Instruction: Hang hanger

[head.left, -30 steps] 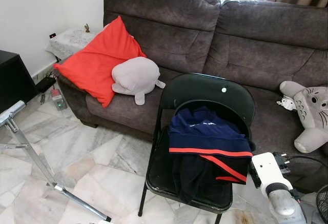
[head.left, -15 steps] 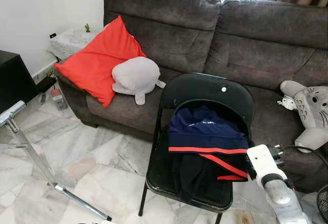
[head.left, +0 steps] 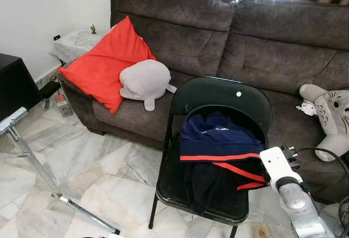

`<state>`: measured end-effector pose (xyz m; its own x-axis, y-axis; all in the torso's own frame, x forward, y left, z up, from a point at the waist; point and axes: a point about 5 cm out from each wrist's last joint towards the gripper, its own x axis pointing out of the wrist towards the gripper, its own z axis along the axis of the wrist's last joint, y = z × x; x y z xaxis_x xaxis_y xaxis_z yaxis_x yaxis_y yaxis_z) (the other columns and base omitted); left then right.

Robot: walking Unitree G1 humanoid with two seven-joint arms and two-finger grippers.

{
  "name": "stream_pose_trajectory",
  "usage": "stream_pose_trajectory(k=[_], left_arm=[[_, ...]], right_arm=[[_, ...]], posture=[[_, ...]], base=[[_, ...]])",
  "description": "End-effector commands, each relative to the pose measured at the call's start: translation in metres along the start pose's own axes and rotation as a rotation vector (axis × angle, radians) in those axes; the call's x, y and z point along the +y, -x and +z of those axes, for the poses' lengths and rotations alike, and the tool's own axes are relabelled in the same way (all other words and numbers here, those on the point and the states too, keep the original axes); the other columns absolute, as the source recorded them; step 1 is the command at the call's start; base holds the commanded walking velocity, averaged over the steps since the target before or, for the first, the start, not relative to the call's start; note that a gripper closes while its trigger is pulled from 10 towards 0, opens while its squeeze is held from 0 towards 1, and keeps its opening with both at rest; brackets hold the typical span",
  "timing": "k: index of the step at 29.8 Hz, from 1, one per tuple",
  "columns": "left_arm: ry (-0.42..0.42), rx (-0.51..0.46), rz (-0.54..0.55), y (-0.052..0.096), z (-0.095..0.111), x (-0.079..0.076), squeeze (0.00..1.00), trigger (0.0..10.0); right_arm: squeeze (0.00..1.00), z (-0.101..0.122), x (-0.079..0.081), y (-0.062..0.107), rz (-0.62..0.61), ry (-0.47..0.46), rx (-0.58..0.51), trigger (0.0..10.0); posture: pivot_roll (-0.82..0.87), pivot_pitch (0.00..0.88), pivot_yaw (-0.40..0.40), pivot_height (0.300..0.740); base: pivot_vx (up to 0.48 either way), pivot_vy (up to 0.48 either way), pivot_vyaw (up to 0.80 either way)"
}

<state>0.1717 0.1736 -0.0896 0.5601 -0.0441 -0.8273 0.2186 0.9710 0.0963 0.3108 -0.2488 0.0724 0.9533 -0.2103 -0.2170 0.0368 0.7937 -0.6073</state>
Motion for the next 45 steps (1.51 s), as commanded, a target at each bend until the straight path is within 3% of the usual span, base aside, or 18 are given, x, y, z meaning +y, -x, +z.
stream_pose_trajectory(k=[1, 11, 13, 15, 20, 21, 23, 24, 25, 26, 27, 28, 34, 35, 36, 37, 45], left_arm=[[-0.008, 0.021, -0.011, 0.000, -0.004, -0.004, 0.00, 10.0], [-0.007, 0.016, -0.008, 0.000, -0.002, -0.004, 0.00, 10.0], [-0.007, 0.016, -0.009, 0.000, -0.002, -0.004, 0.00, 10.0], [-0.009, 0.017, -0.012, 0.000, -0.002, -0.005, 0.00, 10.0], [-0.009, 0.016, -0.013, -0.001, -0.001, -0.005, 0.00, 10.0], [-0.009, 0.017, -0.013, 0.000, -0.001, -0.005, 0.00, 10.0], [-0.010, 0.017, -0.013, 0.000, -0.002, -0.005, 0.00, 10.0], [-0.011, 0.018, -0.013, 0.000, -0.002, -0.005, 0.00, 10.0], [-0.013, 0.019, -0.013, 0.000, -0.002, -0.005, 0.00, 10.0], [-0.015, 0.019, -0.014, 0.000, -0.002, -0.005, 0.00, 10.0], [-0.016, 0.019, -0.014, 0.000, -0.002, -0.005, 0.00, 10.0], [-0.017, 0.019, -0.015, 0.000, -0.002, -0.005, 0.00, 10.0], [-0.019, 0.019, -0.016, 0.000, -0.002, -0.005, 0.00, 10.0], [-0.019, 0.019, -0.016, 0.000, -0.002, -0.005, 0.00, 10.0], [-0.019, 0.019, -0.016, 0.000, -0.002, -0.005, 0.00, 10.0], [-0.021, 0.020, -0.016, 0.000, -0.002, -0.004, 0.00, 10.0], [-0.021, 0.023, -0.008, 0.000, -0.002, -0.002, 0.00, 10.0]], right_arm=[[0.00, 0.001, -0.005, -0.003, -0.014, -0.013, 0.007, 10.0], [0.00, 0.024, -0.009, -0.013, -0.027, -0.056, -0.087, 10.0], [0.00, 0.024, -0.009, -0.013, -0.030, -0.059, -0.084, 10.0], [0.00, 0.011, 0.000, -0.015, 0.029, -0.083, 0.019, 10.0], [0.00, 0.008, 0.005, -0.015, 0.045, -0.099, 0.026, 10.0], [0.00, 0.008, 0.006, -0.015, 0.040, -0.107, 0.026, 9.2], [0.00, 0.008, 0.007, -0.015, 0.037, -0.114, 0.025, 9.2], [0.00, 0.008, 0.007, -0.015, 0.035, -0.121, 0.025, 3.8], [0.00, 0.008, 0.007, -0.015, 0.035, -0.124, 0.026, 0.0], [0.00, 0.008, 0.008, -0.015, 0.038, -0.125, 0.029, 1.6], [0.00, 0.007, 0.009, -0.015, 0.039, -0.126, 0.031, 1.6], [0.00, 0.007, 0.010, -0.015, 0.043, -0.127, 0.033, 10.0], [0.00, 0.005, 0.012, -0.015, 0.052, -0.127, 0.042, 10.0], [0.00, 0.004, 0.011, -0.015, 0.050, -0.128, 0.044, 8.5], [0.00, 0.004, 0.011, -0.015, 0.050, -0.128, 0.044, 8.5], [0.00, 0.003, 0.011, -0.015, 0.050, -0.126, 0.052, 0.0], [0.00, -0.001, 0.017, -0.015, 0.068, -0.119, 0.070, 0.0]], posture=[[-0.03, 0.046, -0.015, 0.740], [-0.02, 0.044, -0.013, 0.740], [-0.02, 0.044, -0.013, 0.740], [-0.02, 0.044, -0.013, 0.740], [-0.01, 0.045, -0.013, 0.740], [-0.01, 0.044, -0.011, 0.740], [-0.01, 0.044, -0.011, 0.740], [-0.01, 0.044, -0.010, 0.740], [-0.01, 0.044, -0.010, 0.740], [-0.01, 0.044, -0.010, 0.740], [-0.01, 0.043, -0.009, 0.740], [-0.01, 0.043, -0.010, 0.740], [0.00, 0.043, -0.010, 0.740], [0.00, 0.043, -0.010, 0.740], [0.00, 0.043, -0.010, 0.740], [-0.01, 0.043, -0.009, 0.740], [0.00, 0.047, -0.008, 0.740]], base=[[0.000, 0.000, 0.00], [0.000, 0.000, 0.00], [0.000, 0.000, 0.00], [0.000, 0.000, 0.00], [0.000, 0.000, 0.00], [0.000, 0.000, 0.00], [0.000, 0.000, 0.00], [0.000, 0.000, 0.00], [0.000, 0.000, 0.00], [0.000, 0.000, 0.00], [0.000, 0.000, 0.00], [0.000, 0.000, 0.00], [0.000, 0.000, 0.00], [0.000, 0.000, 0.00], [0.000, 0.000, 0.00], [0.000, 0.000, 0.00], [0.000, 0.000, 0.00]])
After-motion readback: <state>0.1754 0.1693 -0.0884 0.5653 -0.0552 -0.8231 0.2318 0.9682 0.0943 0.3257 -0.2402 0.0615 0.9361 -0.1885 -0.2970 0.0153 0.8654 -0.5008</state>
